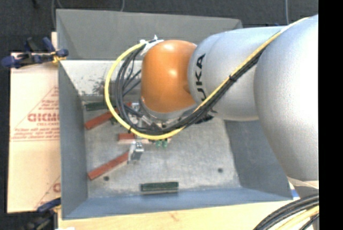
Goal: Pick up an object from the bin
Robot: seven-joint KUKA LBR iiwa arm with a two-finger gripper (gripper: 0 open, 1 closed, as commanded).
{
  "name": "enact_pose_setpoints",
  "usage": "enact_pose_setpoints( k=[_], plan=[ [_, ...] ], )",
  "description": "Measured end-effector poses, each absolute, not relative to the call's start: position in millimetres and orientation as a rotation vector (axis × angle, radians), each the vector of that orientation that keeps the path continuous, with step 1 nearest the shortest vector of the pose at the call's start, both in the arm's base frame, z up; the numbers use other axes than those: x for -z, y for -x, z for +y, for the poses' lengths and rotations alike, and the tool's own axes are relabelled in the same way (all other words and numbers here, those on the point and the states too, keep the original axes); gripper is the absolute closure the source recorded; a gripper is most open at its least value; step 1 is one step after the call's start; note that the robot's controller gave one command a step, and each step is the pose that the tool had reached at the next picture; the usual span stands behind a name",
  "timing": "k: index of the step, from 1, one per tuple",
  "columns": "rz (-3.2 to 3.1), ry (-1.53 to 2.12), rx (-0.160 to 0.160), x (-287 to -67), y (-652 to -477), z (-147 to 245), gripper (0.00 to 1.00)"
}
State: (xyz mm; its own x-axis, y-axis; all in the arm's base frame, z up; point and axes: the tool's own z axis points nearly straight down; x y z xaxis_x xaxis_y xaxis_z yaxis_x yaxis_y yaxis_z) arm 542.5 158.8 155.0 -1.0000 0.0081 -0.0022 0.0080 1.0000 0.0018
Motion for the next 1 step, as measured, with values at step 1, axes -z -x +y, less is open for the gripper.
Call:
enact_pose_setpoints(
  k=[1],
  plan=[
    [3.139, -0.013, -0.003, -155.0, -542.5, 158.8, 0.00]
  ],
)
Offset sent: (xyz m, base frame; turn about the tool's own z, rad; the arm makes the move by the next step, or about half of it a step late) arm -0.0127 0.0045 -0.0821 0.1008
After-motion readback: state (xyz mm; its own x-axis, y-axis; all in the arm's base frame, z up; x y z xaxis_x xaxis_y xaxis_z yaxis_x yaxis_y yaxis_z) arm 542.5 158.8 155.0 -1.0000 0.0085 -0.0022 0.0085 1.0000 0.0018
